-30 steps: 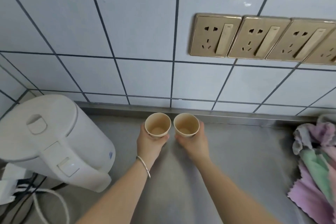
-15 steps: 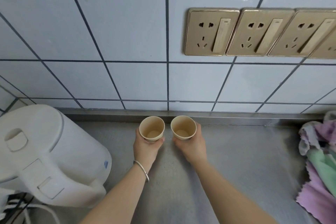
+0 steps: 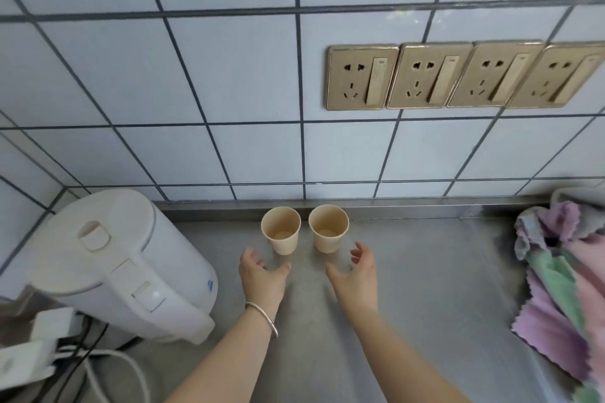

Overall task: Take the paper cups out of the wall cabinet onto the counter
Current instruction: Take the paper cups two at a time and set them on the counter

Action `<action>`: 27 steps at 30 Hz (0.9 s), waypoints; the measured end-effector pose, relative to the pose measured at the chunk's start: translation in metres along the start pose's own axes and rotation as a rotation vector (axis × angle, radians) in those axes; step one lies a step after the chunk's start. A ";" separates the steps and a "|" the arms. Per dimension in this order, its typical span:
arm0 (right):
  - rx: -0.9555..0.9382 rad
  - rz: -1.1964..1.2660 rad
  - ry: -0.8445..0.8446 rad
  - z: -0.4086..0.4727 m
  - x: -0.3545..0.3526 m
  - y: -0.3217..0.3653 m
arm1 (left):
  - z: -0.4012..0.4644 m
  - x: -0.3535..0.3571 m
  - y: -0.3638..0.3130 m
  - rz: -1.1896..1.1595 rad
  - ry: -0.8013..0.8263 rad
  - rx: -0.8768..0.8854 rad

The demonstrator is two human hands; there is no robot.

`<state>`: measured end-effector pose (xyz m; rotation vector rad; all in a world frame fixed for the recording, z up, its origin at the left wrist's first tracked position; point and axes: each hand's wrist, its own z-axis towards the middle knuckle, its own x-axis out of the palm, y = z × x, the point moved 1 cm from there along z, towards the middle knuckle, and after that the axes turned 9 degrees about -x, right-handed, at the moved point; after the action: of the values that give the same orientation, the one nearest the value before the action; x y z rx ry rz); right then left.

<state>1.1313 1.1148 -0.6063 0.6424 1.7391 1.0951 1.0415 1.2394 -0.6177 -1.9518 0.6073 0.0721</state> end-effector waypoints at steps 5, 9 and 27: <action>0.152 0.018 -0.076 -0.044 -0.016 0.011 | -0.039 -0.011 0.004 -0.059 0.106 -0.059; 0.254 0.027 -0.166 -0.096 -0.035 0.011 | -0.080 -0.023 0.007 -0.024 0.255 -0.045; 0.623 0.288 -1.008 -0.497 -0.212 -0.078 | -0.445 -0.024 0.151 0.673 1.419 0.257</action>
<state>0.7706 0.7169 -0.5082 1.5427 1.0576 0.2309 0.8581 0.8145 -0.5332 -1.2081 2.0264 -0.9872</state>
